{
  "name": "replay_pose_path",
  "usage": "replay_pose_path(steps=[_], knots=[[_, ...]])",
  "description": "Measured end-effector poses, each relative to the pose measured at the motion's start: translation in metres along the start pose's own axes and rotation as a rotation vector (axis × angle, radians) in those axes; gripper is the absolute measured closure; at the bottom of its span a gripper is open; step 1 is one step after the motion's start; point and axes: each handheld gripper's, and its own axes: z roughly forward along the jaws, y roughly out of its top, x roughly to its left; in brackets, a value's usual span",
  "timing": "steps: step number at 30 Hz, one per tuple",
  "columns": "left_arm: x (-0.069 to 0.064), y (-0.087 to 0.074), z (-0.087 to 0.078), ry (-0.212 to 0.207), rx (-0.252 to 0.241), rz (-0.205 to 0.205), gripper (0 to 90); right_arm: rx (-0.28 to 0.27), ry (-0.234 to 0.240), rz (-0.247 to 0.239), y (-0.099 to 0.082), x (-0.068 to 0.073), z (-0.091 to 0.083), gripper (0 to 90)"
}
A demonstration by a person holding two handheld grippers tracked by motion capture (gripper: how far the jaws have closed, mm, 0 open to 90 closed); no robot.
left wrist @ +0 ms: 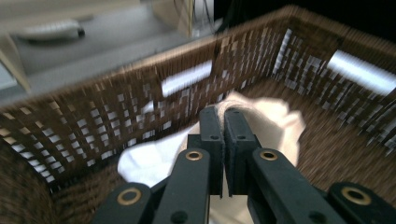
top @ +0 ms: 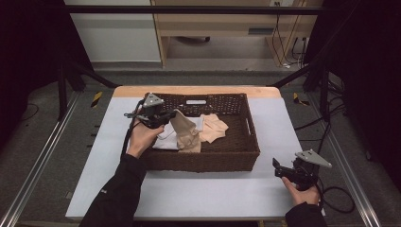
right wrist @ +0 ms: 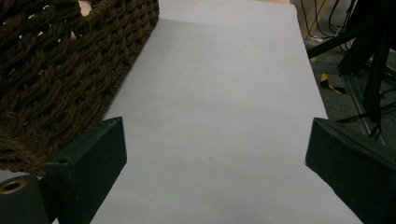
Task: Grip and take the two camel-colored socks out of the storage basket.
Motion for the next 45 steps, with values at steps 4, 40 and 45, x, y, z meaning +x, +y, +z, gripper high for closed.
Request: replay_pose_path(steps=[4,40,45], knots=[[-0.002,0.004,-0.020,-0.033,-0.077,-0.028,86.9,0.002,0.000,0.000,0.000,0.000,0.000,5.5],[-0.066,0.025,-0.140,-0.115,-0.411,0.030,87.0,-0.016,-0.010,0.013,0.001,-0.001,-0.003,5.5],[-0.074,0.012,-0.146,-0.129,-0.393,0.037,86.9,-0.017,-0.009,0.010,0.000,-0.001,-0.004,5.6]])
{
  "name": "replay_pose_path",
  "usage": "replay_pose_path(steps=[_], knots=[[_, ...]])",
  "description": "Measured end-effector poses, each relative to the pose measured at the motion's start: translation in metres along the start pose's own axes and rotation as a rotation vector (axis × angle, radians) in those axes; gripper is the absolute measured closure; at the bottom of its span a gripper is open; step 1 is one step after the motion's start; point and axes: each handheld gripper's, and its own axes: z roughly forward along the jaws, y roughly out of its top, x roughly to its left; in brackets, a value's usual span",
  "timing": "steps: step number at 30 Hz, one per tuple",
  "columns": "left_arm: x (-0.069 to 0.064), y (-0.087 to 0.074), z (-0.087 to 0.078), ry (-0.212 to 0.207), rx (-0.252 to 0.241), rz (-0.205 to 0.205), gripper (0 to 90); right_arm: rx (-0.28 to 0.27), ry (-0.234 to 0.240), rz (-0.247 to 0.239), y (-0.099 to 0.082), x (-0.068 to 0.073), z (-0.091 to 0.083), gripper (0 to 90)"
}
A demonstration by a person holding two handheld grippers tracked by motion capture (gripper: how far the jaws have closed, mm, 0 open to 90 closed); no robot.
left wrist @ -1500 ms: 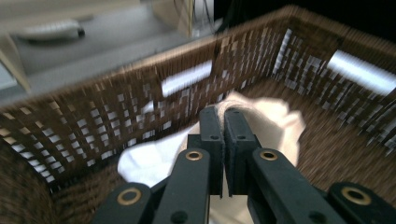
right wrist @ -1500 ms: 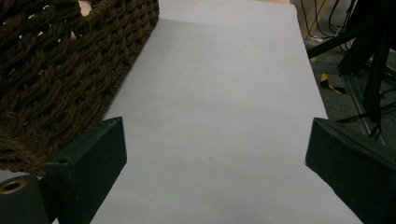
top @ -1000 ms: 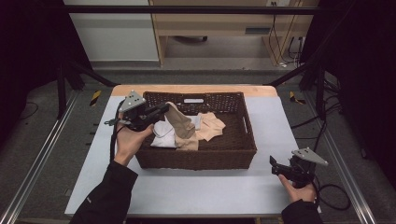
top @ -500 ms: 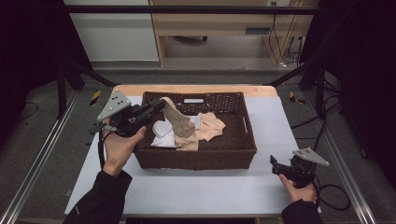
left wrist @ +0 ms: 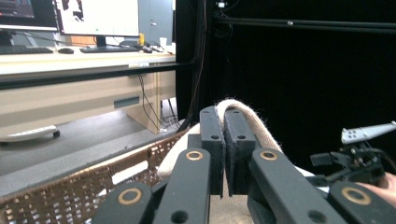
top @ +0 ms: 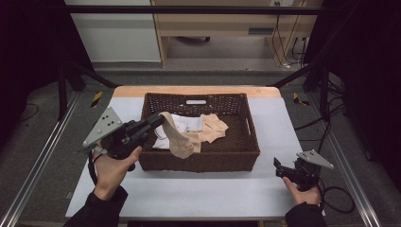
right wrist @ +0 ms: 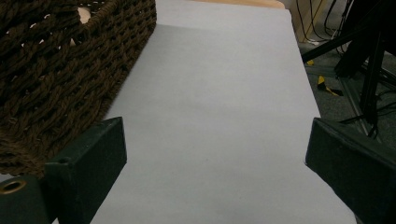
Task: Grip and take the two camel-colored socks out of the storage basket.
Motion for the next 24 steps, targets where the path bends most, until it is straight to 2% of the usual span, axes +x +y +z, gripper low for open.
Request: replay_pose_path(steps=[9,14,24], knots=[[-0.018,-0.022,-0.006,-0.048,0.040,0.000,86.9,0.000,0.001,0.001,0.000,0.000,-0.001,5.6],[-0.025,-0.037,-0.005,-0.062,0.073,0.000,86.9,-0.002,0.003,0.002,0.000,0.000,-0.001,5.5],[-0.037,-0.076,-0.005,-0.094,0.181,-0.011,86.9,-0.005,0.009,0.000,0.000,0.001,-0.002,5.4]])
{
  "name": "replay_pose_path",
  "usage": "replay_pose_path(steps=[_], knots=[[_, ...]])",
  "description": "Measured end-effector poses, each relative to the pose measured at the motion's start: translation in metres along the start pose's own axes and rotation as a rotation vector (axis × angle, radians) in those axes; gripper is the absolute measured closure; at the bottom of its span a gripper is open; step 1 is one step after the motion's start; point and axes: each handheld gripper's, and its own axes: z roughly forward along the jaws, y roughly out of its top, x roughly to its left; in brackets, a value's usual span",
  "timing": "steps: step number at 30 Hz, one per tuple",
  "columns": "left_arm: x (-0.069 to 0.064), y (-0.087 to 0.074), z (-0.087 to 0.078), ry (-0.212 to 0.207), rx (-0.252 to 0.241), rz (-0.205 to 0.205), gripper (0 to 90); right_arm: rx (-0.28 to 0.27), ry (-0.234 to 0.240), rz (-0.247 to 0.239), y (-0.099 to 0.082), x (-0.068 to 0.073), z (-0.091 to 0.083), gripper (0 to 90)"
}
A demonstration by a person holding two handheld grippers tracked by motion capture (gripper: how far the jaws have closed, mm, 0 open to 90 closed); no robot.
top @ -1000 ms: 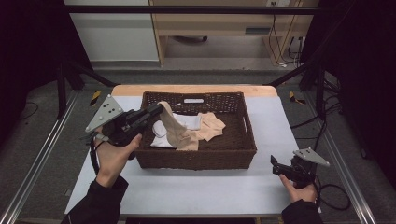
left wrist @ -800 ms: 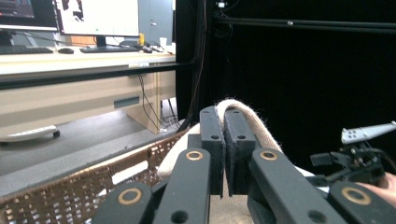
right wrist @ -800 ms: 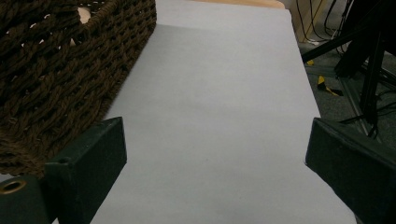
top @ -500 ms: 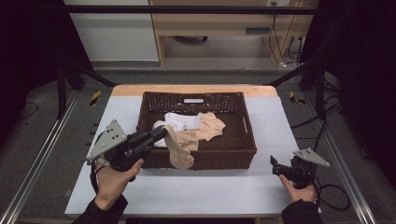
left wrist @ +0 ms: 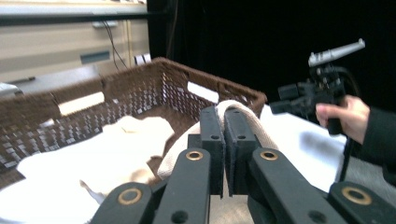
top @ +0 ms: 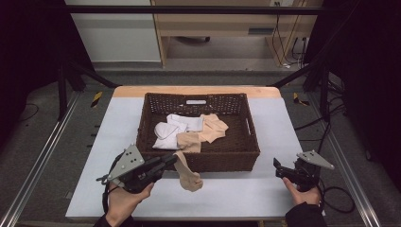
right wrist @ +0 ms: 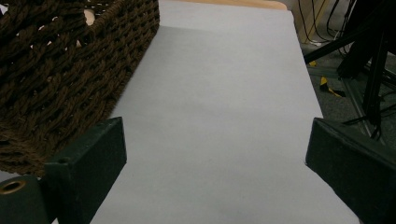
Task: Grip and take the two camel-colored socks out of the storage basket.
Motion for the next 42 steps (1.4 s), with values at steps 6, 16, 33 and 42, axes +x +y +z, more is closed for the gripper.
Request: replay_pose_path(steps=[6,16,33,42], knots=[[-0.001,-0.023,0.005,-0.003,0.064,-0.014,86.9,0.005,0.001,0.001,0.000,0.001,0.000,5.5],[0.009,-0.063,0.012,0.034,0.185,-0.050,86.8,0.007,0.004,-0.002,-0.001,0.001,0.001,5.4],[0.010,-0.110,0.033,0.070,0.370,-0.020,71.7,0.027,0.011,-0.005,-0.004,0.001,0.003,5.5],[0.011,-0.079,0.013,0.090,0.230,-0.057,57.8,0.024,0.007,0.001,-0.003,-0.001,0.003,5.5]])
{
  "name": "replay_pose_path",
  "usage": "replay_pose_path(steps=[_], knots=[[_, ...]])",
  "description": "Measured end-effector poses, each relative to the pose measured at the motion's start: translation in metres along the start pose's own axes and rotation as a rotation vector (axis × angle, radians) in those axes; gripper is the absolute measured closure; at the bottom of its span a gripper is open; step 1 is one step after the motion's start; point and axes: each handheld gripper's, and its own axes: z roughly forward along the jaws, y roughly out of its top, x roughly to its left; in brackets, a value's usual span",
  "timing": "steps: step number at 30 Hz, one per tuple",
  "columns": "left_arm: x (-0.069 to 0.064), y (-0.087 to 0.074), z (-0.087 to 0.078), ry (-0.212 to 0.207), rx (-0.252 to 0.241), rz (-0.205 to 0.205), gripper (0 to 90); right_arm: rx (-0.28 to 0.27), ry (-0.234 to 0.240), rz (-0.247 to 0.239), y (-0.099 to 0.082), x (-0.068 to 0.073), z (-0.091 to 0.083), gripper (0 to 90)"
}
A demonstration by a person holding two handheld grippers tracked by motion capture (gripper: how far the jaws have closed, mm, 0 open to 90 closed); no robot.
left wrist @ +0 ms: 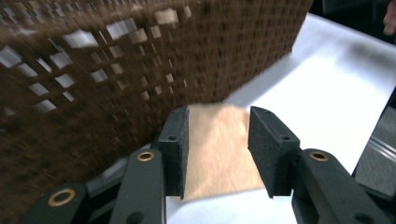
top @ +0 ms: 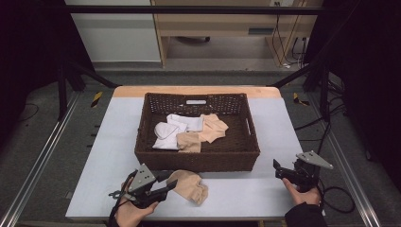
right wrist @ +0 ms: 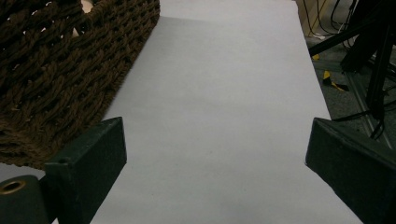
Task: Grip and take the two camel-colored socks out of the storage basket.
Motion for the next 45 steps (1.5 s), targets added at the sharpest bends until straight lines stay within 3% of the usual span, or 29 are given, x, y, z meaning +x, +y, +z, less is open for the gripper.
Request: replay_pose_path(steps=[9,18,23,32,39,45], knots=[[0.010,0.041,-0.022,0.036,-0.131,0.001,56.3,-0.007,-0.007,-0.003,0.001,0.000,0.000,5.5],[0.026,0.092,-0.015,0.078,-0.171,0.052,51.6,-0.010,-0.002,0.005,0.002,0.000,-0.001,5.3],[0.035,0.111,-0.003,0.091,-0.152,0.065,49.4,-0.013,-0.004,0.005,0.002,-0.001,-0.001,5.3],[0.062,0.138,0.027,0.153,-0.126,0.060,49.7,-0.013,-0.003,0.007,0.003,-0.001,0.000,5.2],[0.082,0.146,0.056,0.180,-0.103,0.059,50.3,-0.011,0.001,0.008,0.003,-0.001,0.001,5.2],[0.099,0.144,0.082,0.199,-0.084,0.039,50.3,-0.014,0.004,0.009,0.003,-0.002,0.000,5.2]])
